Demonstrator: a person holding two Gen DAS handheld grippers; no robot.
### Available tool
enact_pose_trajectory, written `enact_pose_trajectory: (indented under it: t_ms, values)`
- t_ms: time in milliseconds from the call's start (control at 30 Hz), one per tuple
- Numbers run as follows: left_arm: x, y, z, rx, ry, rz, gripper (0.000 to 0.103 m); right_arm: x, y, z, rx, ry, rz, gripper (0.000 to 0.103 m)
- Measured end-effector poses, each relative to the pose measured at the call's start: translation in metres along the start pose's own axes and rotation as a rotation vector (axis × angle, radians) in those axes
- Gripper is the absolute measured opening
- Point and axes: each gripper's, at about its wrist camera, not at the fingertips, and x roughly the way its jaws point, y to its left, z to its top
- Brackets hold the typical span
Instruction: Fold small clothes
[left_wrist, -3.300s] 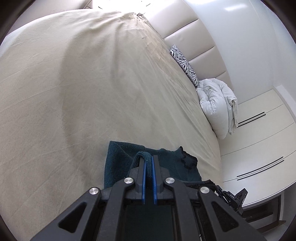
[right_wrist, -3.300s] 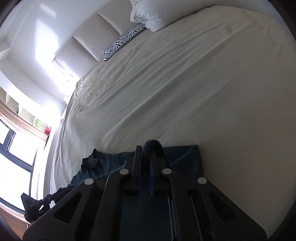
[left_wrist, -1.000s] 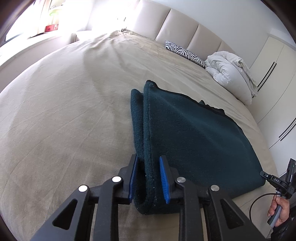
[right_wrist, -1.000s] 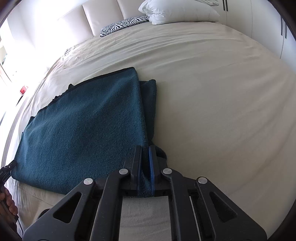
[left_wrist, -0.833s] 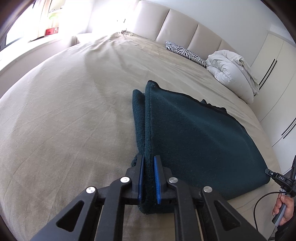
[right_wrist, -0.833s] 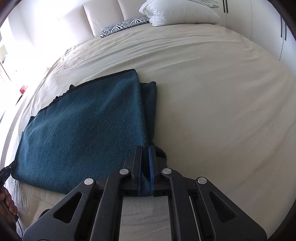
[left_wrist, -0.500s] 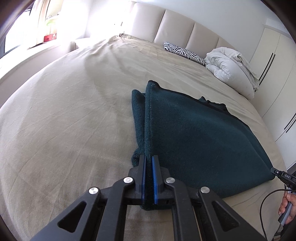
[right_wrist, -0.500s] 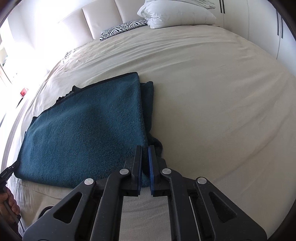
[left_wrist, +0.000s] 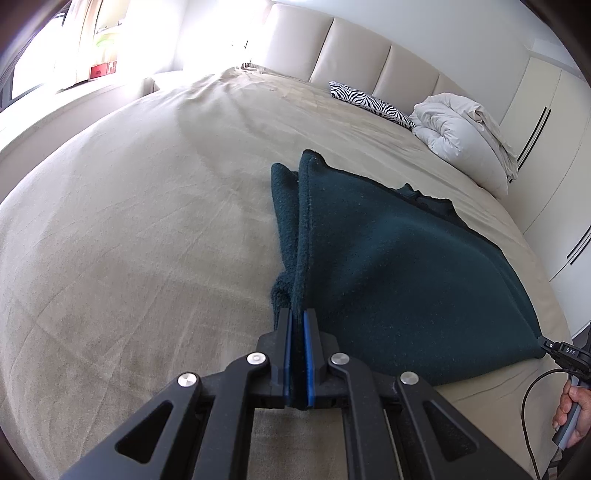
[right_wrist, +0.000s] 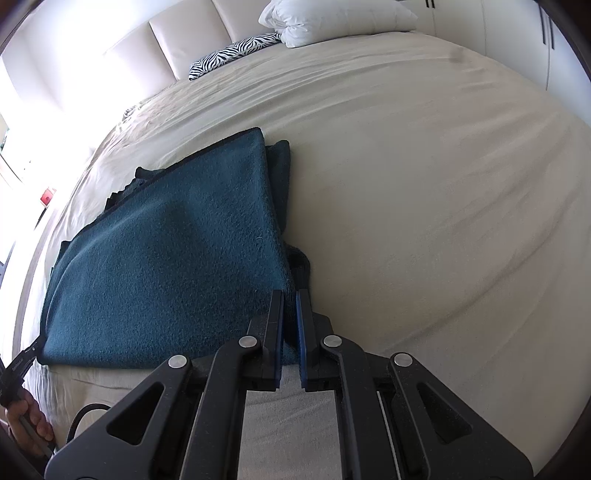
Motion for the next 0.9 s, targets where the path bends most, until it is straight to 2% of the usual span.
enact_pose_trajectory:
  t_ms: [367, 467, 533, 567, 600, 700, 800, 900]
  values:
    - [0.0, 0.001, -0.003, -0.006, 0.007, -0.004, 0.007, 0.012, -0.008, -0.005, 0.03, -0.001, 0.027, 0.006]
    - [0.001, 0.005, -0.002, -0.023, 0.023, -0.018, 0.01, 0.012, -0.01, -0.006, 0.032, 0.003, 0.048, 0.007]
    - [-0.003, 0.007, -0.002, -0.034, 0.026, -0.028, 0.016, 0.011, -0.013, -0.004, 0.048, 0.016, 0.055, 0.011]
    - [-0.006, 0.008, -0.003, -0.04, 0.029, -0.013, 0.026, 0.009, -0.014, -0.003, 0.061, 0.024, 0.037, 0.022]
    - [-0.011, 0.01, -0.002, -0.056, 0.025, -0.015, 0.026, 0.005, -0.015, -0.002, 0.076, 0.022, 0.016, 0.03]
    - [-0.031, 0.005, 0.005, -0.042, -0.038, 0.001, 0.026, -0.017, -0.013, 0.003, 0.093, -0.053, -0.03, 0.042]
    - [-0.033, -0.016, 0.019, 0.042, -0.067, 0.014, 0.026, -0.036, 0.007, 0.013, 0.051, -0.11, 0.053, 0.043]
    - [-0.018, -0.044, 0.035, 0.108, -0.069, -0.006, 0.029, -0.03, 0.046, 0.022, 0.002, -0.082, 0.188, 0.043]
